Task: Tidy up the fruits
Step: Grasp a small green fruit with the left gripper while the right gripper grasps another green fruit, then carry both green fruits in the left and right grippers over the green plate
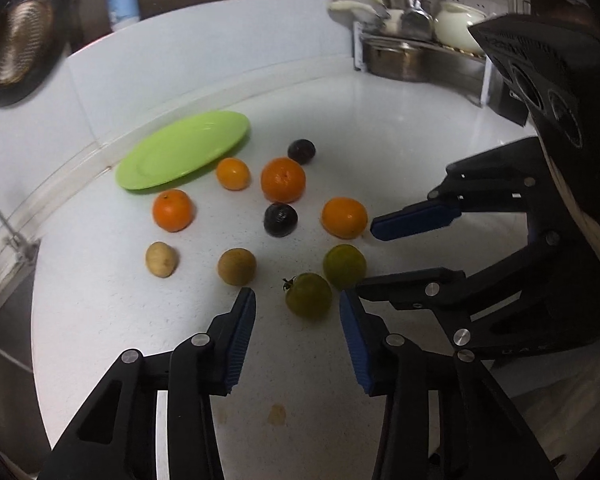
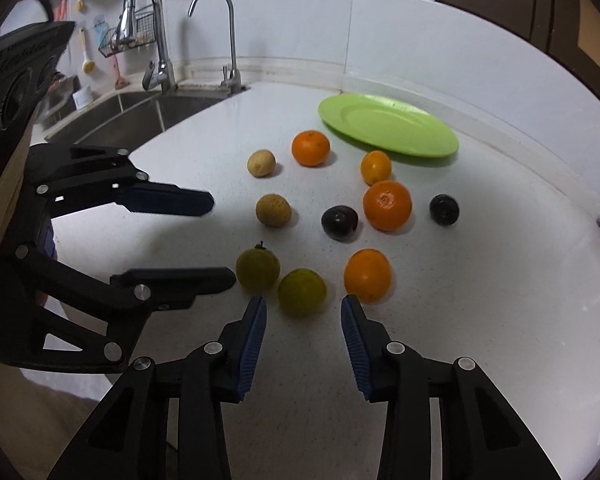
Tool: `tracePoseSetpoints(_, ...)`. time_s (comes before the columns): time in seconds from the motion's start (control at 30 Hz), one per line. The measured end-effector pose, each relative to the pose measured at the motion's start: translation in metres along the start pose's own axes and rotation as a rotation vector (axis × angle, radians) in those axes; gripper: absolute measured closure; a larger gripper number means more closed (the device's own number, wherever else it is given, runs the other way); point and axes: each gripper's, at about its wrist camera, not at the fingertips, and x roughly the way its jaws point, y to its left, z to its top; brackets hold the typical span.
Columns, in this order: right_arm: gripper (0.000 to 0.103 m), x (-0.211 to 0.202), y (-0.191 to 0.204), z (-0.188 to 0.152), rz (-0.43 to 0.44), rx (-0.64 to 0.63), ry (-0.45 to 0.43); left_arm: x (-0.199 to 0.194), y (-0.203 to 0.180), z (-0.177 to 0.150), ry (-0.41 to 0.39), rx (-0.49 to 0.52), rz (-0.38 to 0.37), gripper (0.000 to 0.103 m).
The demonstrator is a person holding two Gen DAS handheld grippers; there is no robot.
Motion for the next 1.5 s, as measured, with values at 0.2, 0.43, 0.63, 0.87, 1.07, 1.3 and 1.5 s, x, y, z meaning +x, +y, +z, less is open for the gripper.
tracePoseSetpoints(0.2, 0.068, 0.011, -0.006, 0.002, 0.021, 0.0, 0.031, 0.014, 0.001, 0.002, 0.037, 0.008, -0.045, 0.064)
tracePoseSetpoints(0.43, 0.07, 0.019, -0.007, 0.004, 0.037, -0.001, 0.054, 0.02, 0.006, 0.004, 0.046, -0.008, -0.1, 0.069)
tracePoseSetpoints(0.63, 0.072, 0.025, -0.007, 0.007, 0.06, 0.014, 0.067, 0.019, 0.008, 0.007, 0.044, -0.025, -0.124, 0.076)
tracePoseSetpoints(0.87, 0.074, 0.024, -0.005, 0.007, 0.066, 0.042, 0.067, 0.015, 0.015, 0.004, 0.038, -0.064, -0.133, 0.078)
tracePoseSetpoints(1.07, 0.074, 0.017, -0.004, 0.007, 0.04, 0.087, 0.053, 0.006, 0.02, 0.002, 0.022, -0.077, -0.136, 0.078)
tracePoseSetpoints(1.3, 0.074, 0.004, -0.003, 0.017, 0.003, 0.14, 0.015, -0.004, 0.033, 0.006, -0.021, -0.086, -0.119, 0.079)
tracePoseSetpoints(1.5, 0.074, 0.0, -0.008, 0.033, -0.033, 0.189, -0.032, -0.009, 0.053, 0.02, -0.061, -0.121, -0.074, 0.079)
